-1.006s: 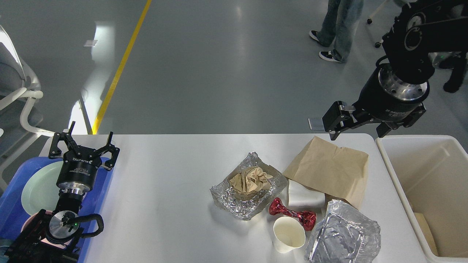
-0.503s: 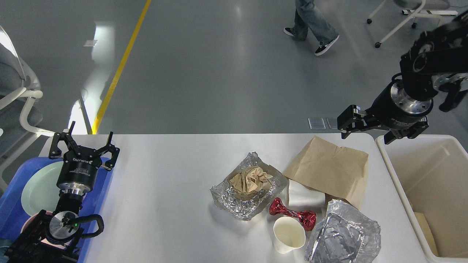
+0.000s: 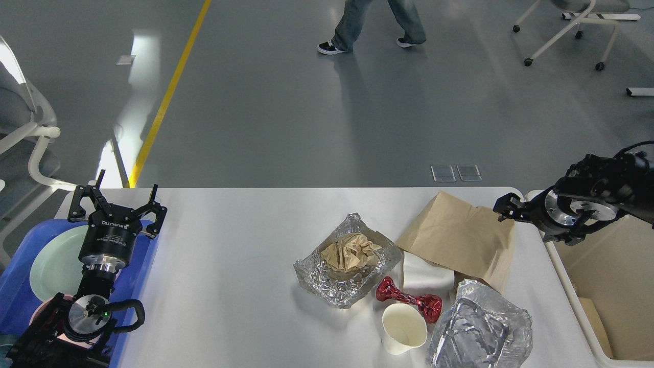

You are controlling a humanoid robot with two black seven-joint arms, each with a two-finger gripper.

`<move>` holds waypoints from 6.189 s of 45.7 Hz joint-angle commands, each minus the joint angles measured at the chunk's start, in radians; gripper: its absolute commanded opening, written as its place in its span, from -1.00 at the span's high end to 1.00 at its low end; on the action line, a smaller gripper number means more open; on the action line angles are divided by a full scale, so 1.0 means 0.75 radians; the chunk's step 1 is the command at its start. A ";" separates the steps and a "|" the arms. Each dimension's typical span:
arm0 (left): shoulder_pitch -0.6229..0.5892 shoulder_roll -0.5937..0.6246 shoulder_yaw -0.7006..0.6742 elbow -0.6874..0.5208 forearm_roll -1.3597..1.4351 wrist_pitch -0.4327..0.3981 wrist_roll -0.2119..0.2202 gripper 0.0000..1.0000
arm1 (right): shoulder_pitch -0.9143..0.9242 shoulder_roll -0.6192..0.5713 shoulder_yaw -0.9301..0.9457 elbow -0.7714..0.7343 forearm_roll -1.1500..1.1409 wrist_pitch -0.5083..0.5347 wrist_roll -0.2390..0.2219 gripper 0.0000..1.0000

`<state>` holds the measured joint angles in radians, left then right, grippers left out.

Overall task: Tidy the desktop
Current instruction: 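Lower the right gripper onto the brown paper bag, then grasp the brown paper bag with the right gripper, then lift the brown paper bag and drop it into the white bin, then withdraw the right gripper from the bin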

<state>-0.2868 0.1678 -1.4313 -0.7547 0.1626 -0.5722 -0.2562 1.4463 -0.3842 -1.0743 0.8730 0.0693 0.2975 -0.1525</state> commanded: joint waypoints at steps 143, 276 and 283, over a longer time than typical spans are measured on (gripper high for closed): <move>0.000 0.001 0.000 0.000 0.000 0.000 0.002 -0.93 | 1.092 -0.363 -0.341 0.826 -0.428 0.493 0.122 1.00; 0.000 -0.001 0.000 0.000 0.000 0.000 0.002 -0.93 | -1.160 -0.036 0.878 -0.929 -0.297 -0.607 0.124 -1.00; 0.000 0.001 0.000 0.000 0.000 0.000 0.002 -0.93 | -0.965 -0.177 0.817 -0.743 -0.499 -0.513 0.124 -1.00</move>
<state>-0.2868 0.1678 -1.4312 -0.7547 0.1626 -0.5722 -0.2546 0.6213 -0.4521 -0.4303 0.2288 -0.1940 -0.1368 -0.0597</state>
